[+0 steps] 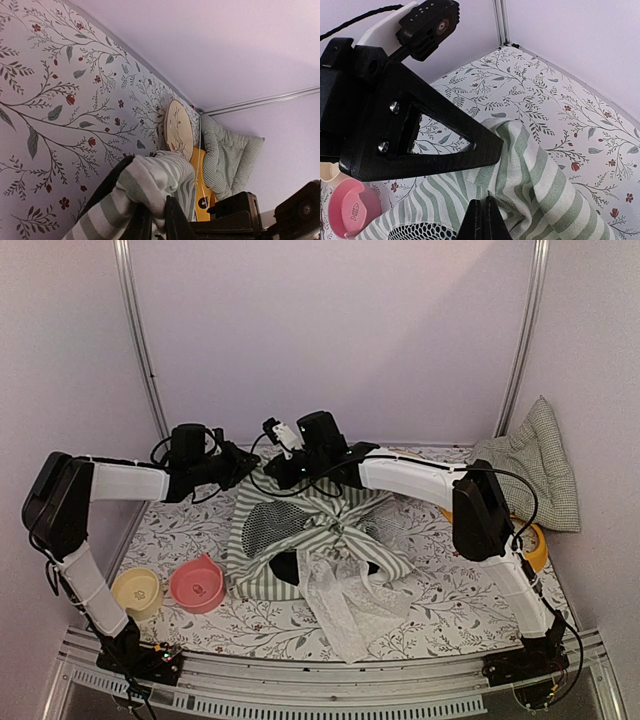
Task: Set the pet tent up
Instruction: Insert the tent pole into the pole socket of the pet tent.
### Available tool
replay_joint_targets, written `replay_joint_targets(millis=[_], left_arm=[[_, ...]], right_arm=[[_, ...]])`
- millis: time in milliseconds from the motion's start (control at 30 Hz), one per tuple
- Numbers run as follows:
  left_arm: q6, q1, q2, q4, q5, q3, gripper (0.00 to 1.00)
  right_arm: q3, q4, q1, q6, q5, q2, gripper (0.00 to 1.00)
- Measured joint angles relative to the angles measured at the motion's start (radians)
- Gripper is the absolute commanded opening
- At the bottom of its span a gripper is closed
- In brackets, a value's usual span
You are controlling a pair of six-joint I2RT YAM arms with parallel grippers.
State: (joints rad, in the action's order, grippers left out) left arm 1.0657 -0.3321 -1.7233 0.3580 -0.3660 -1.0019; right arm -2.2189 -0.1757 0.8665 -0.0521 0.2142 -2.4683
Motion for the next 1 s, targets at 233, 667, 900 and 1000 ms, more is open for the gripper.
replay_joint_targets(millis=[233, 667, 900, 1000], left_arm=[[0.005, 0.002, -0.031, 0.039, -0.047, 0.000, 0.00], [-0.002, 0.088, -0.070, 0.058, -0.165, -0.008, 0.00], [-0.015, 0.143, -0.101, 0.040, -0.198, -0.048, 0.00], [-0.016, 0.146, -0.106, 0.039, -0.207, -0.062, 0.00]], right_arm=[[0.000, -0.027, -0.003, 0.016, -0.003, -0.002, 0.09], [0.228, -0.029, 0.010, 0.061, 0.005, 0.164, 0.57], [0.364, -0.057, -0.005, 0.066, -0.024, 0.301, 0.50], [0.312, -0.089, -0.011, 0.072, -0.027, 0.271, 0.47]])
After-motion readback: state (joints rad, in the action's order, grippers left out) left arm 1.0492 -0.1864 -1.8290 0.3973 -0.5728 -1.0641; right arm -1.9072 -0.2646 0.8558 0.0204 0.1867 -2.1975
